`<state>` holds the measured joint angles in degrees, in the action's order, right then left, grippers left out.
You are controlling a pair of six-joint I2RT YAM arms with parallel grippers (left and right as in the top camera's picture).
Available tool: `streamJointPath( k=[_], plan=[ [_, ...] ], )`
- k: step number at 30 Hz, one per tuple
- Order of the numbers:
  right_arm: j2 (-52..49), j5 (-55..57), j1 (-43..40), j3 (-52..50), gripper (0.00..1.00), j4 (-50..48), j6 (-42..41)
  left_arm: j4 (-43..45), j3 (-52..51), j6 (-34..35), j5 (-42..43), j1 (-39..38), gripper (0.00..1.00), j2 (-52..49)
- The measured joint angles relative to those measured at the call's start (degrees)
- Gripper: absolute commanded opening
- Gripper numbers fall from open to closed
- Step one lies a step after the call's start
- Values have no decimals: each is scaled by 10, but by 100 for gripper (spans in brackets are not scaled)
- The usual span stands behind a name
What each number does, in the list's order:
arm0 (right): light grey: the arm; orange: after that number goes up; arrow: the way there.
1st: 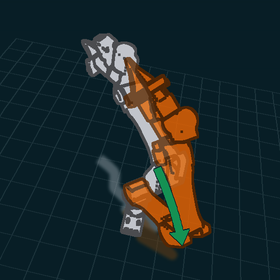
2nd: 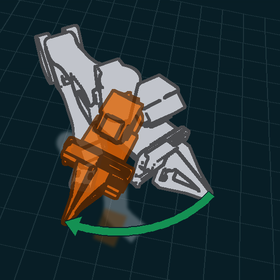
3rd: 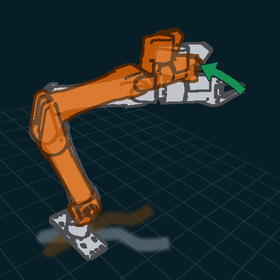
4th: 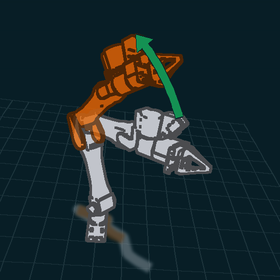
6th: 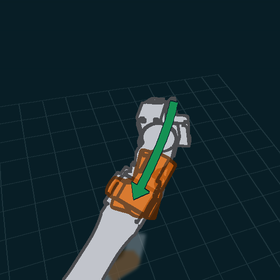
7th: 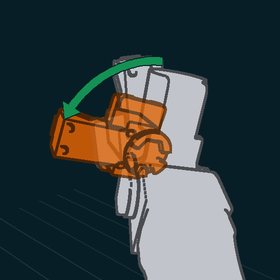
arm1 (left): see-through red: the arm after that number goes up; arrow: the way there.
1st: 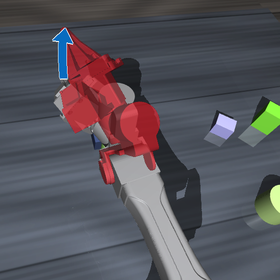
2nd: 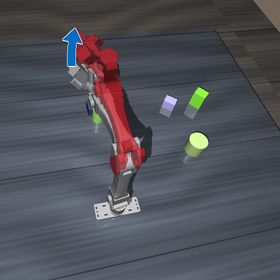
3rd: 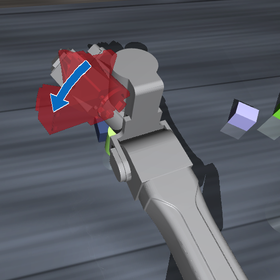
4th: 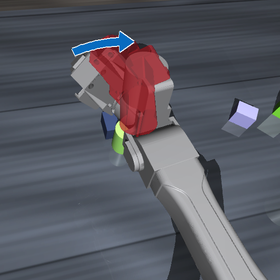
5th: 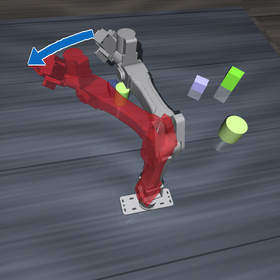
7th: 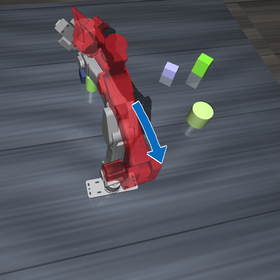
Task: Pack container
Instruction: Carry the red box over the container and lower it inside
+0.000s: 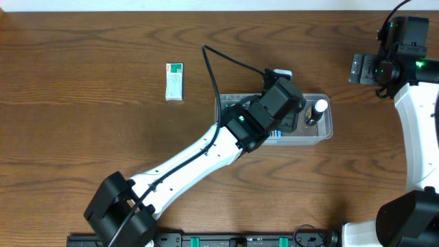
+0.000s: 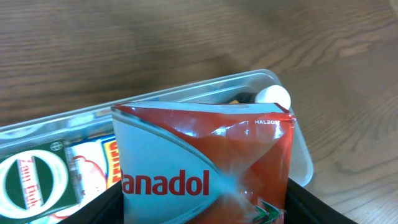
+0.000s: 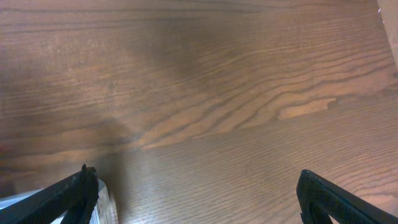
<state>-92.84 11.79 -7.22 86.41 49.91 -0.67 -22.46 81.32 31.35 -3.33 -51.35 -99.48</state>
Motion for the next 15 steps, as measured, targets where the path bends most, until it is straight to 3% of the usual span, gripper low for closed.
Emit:
streamJointPath(
  k=[2,15],
  plan=[
    [0,0,0,0,99,0,0,12,0,3,0,-4,60,-2],
    [0,0,0,0,99,0,0,84,0,8,0,-23,60,-54]
  ],
)
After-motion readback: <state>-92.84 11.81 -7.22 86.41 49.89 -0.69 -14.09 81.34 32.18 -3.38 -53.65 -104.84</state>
